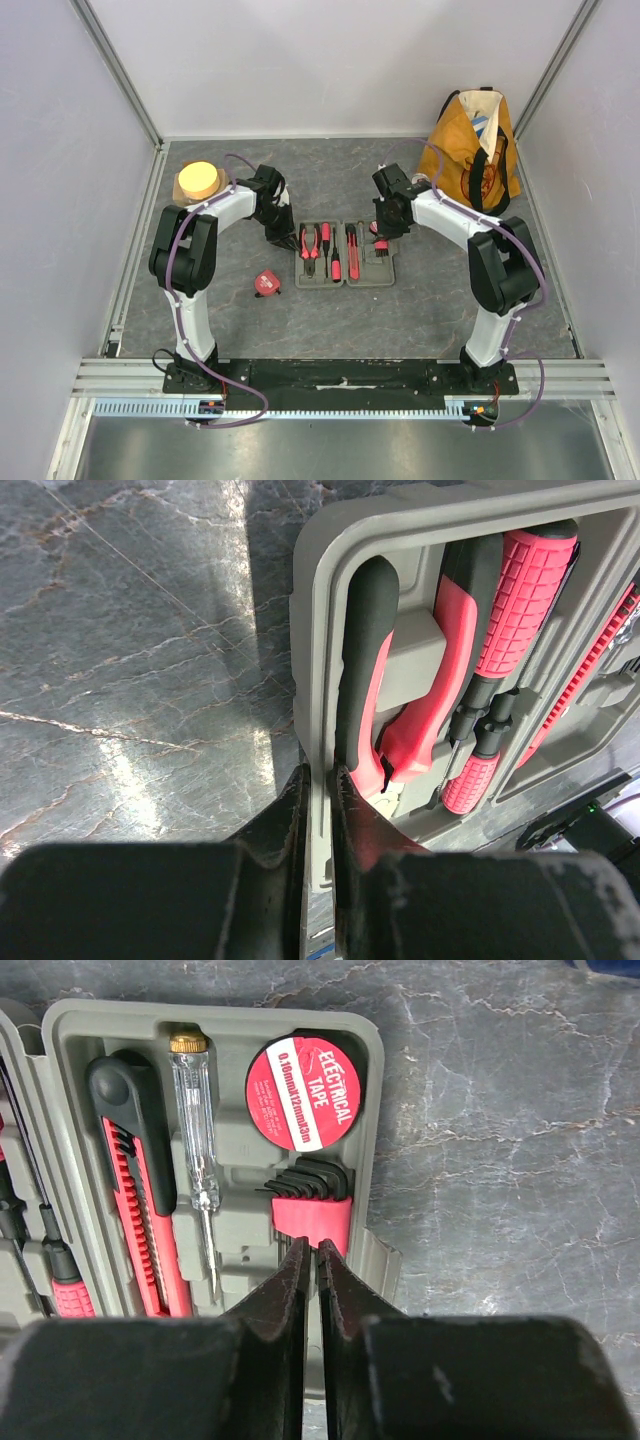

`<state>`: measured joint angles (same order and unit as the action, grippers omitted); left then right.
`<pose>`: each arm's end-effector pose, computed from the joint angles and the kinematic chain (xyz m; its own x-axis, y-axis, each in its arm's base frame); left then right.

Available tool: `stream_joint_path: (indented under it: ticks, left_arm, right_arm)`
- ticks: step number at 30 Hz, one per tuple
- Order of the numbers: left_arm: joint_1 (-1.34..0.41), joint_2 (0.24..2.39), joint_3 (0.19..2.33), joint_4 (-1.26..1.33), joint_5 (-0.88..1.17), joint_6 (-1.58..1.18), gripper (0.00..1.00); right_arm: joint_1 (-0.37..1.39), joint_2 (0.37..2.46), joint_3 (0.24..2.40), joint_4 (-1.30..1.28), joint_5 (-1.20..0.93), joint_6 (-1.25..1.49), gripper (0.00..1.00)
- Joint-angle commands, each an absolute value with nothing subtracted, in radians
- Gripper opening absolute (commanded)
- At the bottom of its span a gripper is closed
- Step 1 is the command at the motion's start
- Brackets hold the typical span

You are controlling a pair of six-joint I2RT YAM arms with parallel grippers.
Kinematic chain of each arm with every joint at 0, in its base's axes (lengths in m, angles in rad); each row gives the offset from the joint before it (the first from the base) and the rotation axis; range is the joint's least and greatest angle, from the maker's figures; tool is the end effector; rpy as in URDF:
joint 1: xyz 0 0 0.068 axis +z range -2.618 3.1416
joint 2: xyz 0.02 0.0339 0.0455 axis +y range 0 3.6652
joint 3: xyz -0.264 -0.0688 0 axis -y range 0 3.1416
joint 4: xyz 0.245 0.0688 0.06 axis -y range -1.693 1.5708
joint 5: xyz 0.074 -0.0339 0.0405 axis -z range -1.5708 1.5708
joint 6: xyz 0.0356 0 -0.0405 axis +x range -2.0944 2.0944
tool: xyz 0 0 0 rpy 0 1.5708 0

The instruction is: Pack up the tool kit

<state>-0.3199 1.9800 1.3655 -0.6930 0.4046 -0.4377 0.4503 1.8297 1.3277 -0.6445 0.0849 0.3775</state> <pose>0.3635 -0.1352 0.1604 -0.9939 -0.0812 -0.0746 -0.0386 0.8899 -0.4546 0.3401 0.1611 0.2036 -0.9110 -0.0325 -0.4112 -0.0715 0.9942 0.0799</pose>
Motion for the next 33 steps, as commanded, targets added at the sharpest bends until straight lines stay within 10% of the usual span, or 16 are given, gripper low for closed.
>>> stream_joint_path:
  ticks: [1, 22, 33]
  left_arm:
    - [-0.308, 1.993, 1.374, -0.669, 0.417, -0.466, 0.13]
    - [-0.301, 1.977, 1.397, -0.670, 0.416, -0.486, 0.13]
    - [-0.265, 1.836, 1.548, -0.726, 0.249, -0.502, 0.35]
  right_arm:
    - [0.456, 1.855, 1.344, -0.607, 0.107, 0.388, 0.12]
    - [0.460, 1.895, 1.270, -0.589, 0.117, 0.448, 0.10]
    - [0.488, 1.783, 1.506, -0.552, 0.120, 0.382, 0.39]
